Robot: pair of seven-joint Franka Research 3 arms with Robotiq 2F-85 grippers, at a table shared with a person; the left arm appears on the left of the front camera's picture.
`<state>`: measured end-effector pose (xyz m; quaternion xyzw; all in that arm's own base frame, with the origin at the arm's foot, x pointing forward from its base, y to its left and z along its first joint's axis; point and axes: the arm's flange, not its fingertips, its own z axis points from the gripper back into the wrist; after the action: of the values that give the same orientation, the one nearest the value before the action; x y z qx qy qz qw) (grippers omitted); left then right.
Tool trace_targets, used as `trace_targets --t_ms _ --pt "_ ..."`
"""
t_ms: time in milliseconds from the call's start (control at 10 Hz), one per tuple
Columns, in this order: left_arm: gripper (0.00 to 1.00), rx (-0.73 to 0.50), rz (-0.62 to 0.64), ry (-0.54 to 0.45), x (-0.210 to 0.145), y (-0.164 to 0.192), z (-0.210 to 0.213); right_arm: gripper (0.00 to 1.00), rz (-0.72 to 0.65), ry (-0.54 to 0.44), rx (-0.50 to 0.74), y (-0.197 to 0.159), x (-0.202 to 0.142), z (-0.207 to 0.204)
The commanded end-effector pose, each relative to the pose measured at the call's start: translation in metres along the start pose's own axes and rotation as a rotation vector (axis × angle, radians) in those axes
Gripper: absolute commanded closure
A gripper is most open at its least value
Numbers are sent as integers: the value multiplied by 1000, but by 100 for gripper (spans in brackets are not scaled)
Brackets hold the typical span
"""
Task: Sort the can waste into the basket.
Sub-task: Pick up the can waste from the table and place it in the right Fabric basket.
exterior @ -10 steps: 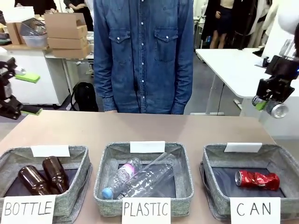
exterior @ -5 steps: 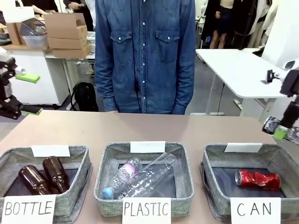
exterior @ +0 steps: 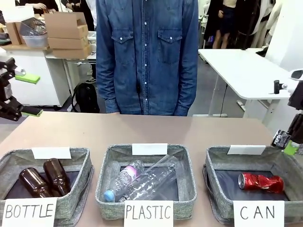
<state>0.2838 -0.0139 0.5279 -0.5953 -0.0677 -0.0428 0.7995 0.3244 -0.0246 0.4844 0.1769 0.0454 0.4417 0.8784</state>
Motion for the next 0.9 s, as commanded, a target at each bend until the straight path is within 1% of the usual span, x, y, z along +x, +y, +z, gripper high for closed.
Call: trace_targets --t_ms 0,100,400,600,800 --pt "0 -18 -11 1 -1 -1 -1 2 26 -35 -47 -1 -4 -4" --pt "0 -18 -11 1 -1 -1 -1 0 25 -37 -59 -2 -4 -4" --pt "0 -18 -11 1 -1 -1 -1 0 38 -41 -49 -5 -4 -2" --pt "0 -18 -11 1 -1 -1 -1 0 32 -55 -15 -5 -3 0" --pt "0 -18 -11 1 -1 -1 -1 0 16 -100 57 -7 -3 4"
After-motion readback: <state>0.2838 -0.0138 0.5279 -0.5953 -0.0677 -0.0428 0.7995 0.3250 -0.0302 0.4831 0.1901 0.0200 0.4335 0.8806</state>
